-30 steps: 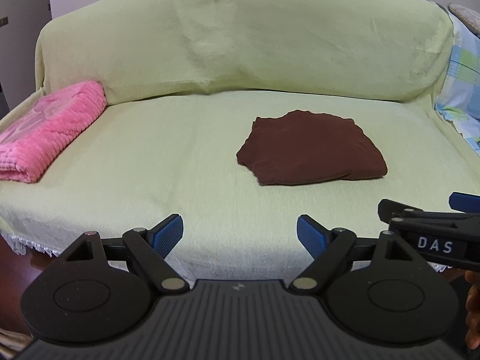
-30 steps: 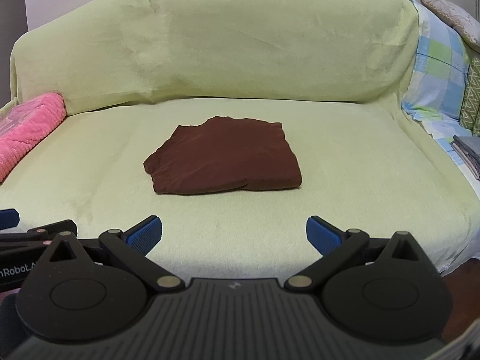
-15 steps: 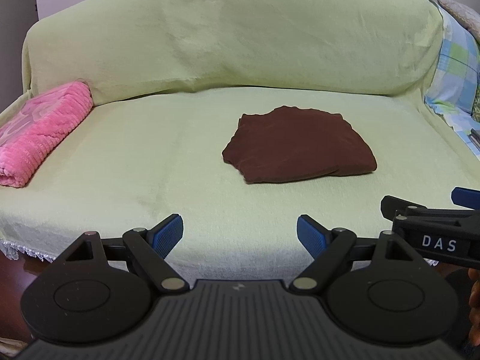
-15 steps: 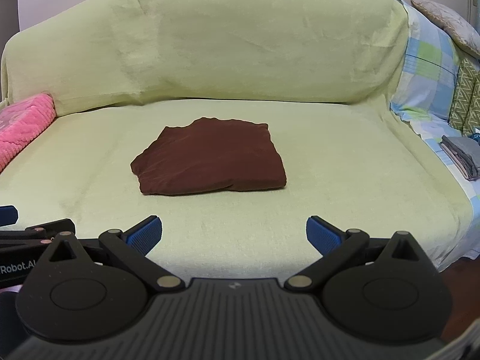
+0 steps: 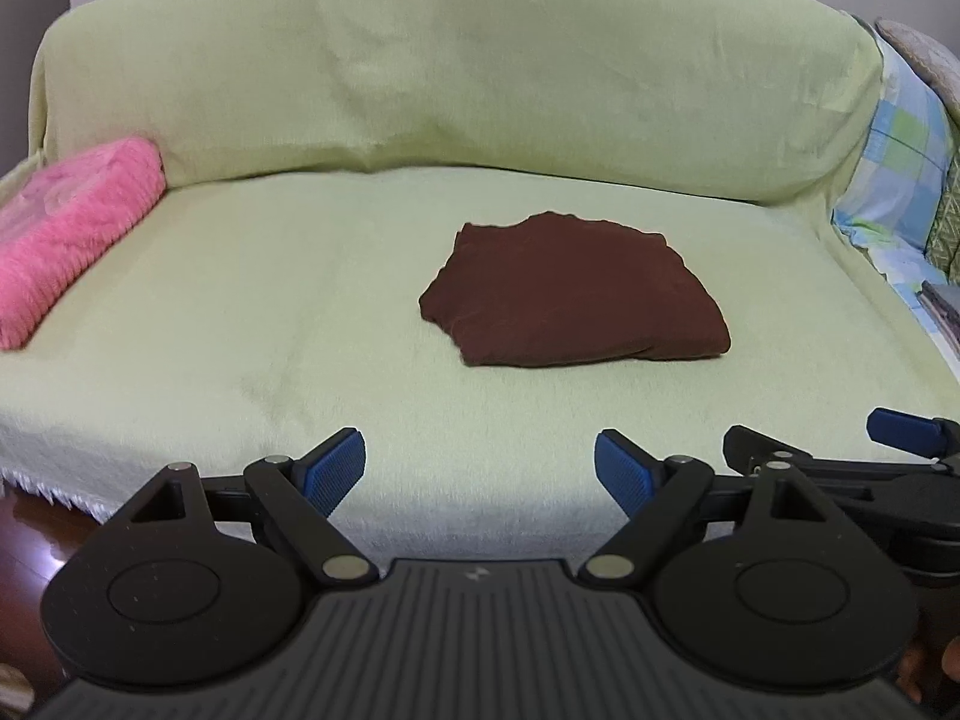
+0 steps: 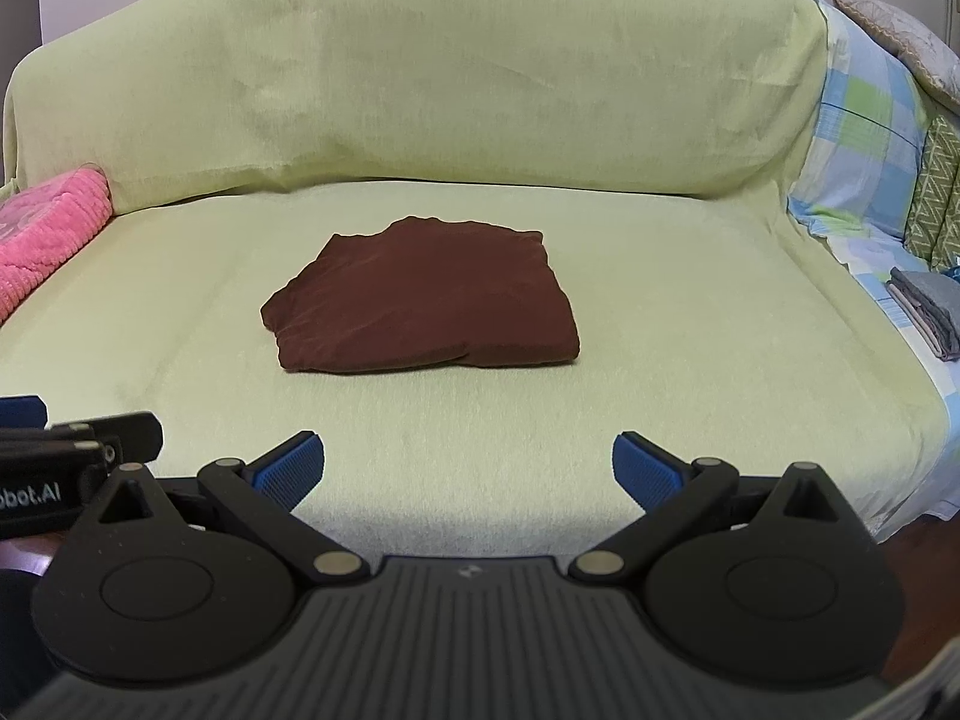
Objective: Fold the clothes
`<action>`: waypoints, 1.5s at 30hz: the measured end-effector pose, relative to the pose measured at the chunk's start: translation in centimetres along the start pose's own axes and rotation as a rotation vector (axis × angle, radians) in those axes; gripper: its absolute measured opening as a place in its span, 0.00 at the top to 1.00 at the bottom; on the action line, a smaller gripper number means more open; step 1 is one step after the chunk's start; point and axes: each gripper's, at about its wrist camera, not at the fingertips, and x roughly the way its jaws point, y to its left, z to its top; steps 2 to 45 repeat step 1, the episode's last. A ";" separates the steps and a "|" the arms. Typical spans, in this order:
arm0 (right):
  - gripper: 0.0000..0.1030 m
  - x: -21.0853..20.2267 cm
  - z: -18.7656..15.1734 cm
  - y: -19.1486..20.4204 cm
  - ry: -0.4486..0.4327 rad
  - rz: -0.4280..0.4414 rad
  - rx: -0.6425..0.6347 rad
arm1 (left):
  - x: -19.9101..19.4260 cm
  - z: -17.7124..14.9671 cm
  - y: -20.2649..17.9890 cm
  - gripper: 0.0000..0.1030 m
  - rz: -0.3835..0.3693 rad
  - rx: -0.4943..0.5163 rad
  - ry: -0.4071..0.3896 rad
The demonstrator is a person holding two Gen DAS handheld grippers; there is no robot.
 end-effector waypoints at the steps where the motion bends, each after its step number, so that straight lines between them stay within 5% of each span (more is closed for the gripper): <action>1: 0.02 0.1 0.0 -0.1 0.000 -0.001 0.003 | -0.1 0.0 -0.2 0.16 0.004 0.009 -0.008; 45: 0.02 0.1 0.0 -0.1 0.000 -0.001 0.003 | -0.1 0.0 -0.2 0.16 0.004 0.009 -0.008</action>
